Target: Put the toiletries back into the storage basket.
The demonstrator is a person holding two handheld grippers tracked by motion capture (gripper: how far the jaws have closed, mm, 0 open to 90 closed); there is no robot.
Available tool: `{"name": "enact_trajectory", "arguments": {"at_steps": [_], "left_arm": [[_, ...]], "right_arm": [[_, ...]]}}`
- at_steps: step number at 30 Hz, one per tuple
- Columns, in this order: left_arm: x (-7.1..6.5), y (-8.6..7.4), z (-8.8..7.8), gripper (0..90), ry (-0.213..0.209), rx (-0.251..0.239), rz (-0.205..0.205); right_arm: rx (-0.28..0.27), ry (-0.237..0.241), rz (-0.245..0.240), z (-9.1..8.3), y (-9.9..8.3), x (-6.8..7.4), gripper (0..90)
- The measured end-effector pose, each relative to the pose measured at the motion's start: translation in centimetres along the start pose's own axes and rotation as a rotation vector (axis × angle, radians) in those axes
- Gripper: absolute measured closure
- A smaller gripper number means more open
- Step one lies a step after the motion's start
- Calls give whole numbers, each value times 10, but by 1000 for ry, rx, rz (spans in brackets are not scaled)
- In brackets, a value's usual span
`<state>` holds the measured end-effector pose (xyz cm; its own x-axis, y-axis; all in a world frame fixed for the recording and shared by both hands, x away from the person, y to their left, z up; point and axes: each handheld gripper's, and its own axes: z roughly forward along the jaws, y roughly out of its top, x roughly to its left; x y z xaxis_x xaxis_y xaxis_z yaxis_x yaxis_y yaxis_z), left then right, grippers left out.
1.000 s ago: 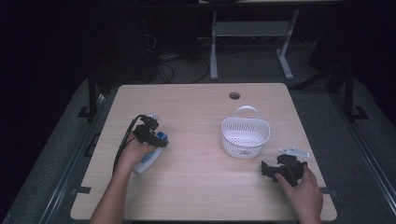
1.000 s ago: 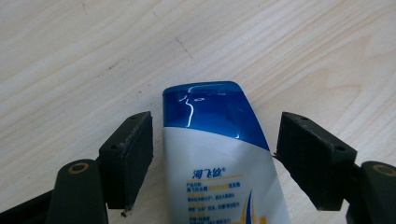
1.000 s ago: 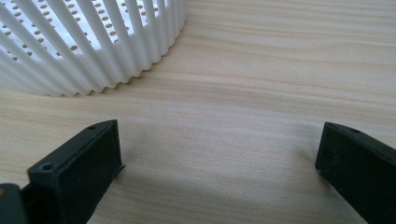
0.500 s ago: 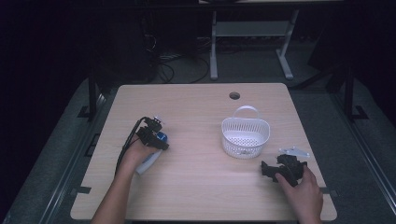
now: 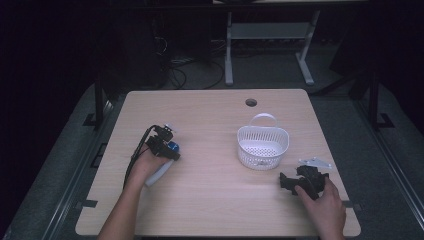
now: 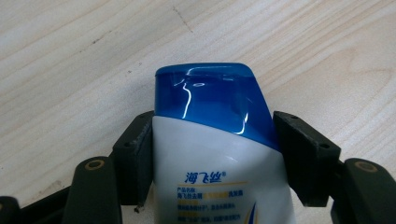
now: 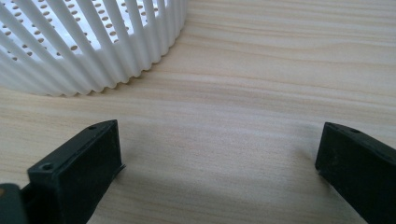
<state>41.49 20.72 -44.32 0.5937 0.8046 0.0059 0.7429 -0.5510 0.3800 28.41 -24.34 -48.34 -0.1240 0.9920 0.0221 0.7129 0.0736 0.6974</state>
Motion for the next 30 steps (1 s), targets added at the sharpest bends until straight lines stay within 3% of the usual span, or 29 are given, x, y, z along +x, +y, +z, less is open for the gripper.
{"name": "enact_trajectory", "arguments": {"at_steps": [9, 19, 24, 30], "left_arm": [[4, -1, -3, 367, -2, -7, 3], [11, -8, -26, 369, -39, -125, 3], [15, -13, -34, 370, -75, -173, 0], [25, -23, -48, 370, -168, -272, -16]], "right_arm": [[0, 0, 0, 0, 0, 0, 0], [0, 0, 1, 0, 0, 0, 0], [0, 0, 0, 0, 0, 0, 0], [0, 0, 0, 0, 0, 0, 0]]}}
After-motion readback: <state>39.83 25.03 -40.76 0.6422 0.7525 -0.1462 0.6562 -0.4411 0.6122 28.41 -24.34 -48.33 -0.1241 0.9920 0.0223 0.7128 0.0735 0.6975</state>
